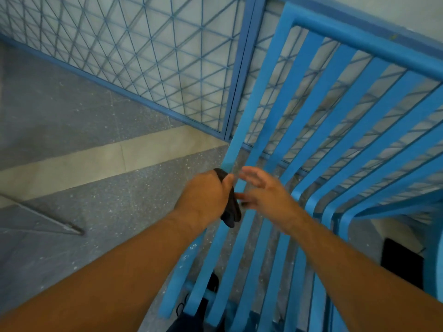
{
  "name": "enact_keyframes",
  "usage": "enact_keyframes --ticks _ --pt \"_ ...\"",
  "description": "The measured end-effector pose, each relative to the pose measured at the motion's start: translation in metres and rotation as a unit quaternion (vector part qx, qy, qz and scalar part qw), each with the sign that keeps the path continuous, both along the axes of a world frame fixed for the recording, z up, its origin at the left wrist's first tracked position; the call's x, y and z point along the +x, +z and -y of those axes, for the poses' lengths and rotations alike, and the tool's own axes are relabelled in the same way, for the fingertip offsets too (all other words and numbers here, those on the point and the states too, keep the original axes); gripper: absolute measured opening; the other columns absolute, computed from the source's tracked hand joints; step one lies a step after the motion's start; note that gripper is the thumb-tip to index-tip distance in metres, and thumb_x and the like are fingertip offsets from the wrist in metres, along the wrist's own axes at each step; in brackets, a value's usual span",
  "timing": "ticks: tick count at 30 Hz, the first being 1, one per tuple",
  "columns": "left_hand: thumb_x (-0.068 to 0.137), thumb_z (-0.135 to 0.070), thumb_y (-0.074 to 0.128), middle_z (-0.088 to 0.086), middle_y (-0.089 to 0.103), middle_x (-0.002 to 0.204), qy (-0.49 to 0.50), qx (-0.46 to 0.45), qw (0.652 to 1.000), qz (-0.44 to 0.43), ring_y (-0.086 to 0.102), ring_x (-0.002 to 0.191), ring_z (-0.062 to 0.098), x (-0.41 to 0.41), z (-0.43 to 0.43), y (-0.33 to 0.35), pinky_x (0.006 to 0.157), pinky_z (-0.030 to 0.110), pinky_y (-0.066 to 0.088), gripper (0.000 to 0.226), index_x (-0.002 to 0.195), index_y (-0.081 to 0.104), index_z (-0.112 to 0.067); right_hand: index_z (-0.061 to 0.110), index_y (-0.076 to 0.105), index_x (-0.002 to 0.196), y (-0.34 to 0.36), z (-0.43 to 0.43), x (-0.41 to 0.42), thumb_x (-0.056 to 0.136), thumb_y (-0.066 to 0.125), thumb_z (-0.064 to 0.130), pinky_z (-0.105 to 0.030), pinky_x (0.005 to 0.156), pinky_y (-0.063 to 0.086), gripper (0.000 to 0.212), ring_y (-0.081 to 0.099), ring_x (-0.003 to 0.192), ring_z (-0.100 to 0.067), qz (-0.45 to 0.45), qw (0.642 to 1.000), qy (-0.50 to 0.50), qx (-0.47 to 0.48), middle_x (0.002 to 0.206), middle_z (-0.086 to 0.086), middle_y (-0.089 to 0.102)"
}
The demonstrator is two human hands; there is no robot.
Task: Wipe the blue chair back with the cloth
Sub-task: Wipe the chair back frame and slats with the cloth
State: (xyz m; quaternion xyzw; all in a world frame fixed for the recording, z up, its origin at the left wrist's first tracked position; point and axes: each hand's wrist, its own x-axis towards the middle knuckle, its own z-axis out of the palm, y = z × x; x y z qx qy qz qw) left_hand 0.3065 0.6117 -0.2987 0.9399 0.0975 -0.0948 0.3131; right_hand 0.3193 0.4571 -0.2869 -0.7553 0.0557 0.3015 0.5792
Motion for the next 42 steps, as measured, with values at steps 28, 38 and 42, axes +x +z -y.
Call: enact_keyframes --ticks 28,38,42 --pt "0.090 -0.064 0.033 0.013 0.066 0.081 0.011 -0.136 0.983 -0.124 0.063 0.072 0.025 0.003 -0.027 -0.025 0.062 0.031 0.048 0.067 0.084 0.069 -0.007 0.020 0.051 0.105 -0.039 -0.042 0.067 0.087 0.071 0.038 -0.034 0.069 0.059 0.032 0.069 0.084 -0.018 0.132 0.979 -0.031 -0.150 0.100 -0.001 0.067" --pt "0.073 -0.050 0.071 0.000 0.059 0.104 -0.036 -0.075 0.996 -0.044 0.064 0.083 0.014 -0.005 0.002 -0.037 0.073 0.034 0.057 0.049 0.112 0.056 -0.024 0.019 0.051 0.122 -0.035 -0.040 0.067 0.084 0.072 0.044 -0.037 0.064 0.061 0.050 0.072 0.079 -0.020 0.091 0.984 -0.028 -0.151 0.102 -0.005 0.071" --pt "0.091 -0.044 0.050 -0.002 0.066 0.087 -0.073 -0.133 0.982 -0.111 0.062 0.071 0.010 0.005 -0.017 -0.025 0.066 0.027 0.051 0.028 0.103 0.060 -0.021 0.018 0.055 0.121 -0.033 -0.041 0.069 0.080 0.073 0.051 -0.040 0.081 0.058 0.055 0.068 0.092 -0.020 0.120 0.972 -0.021 -0.200 0.107 -0.001 0.067"
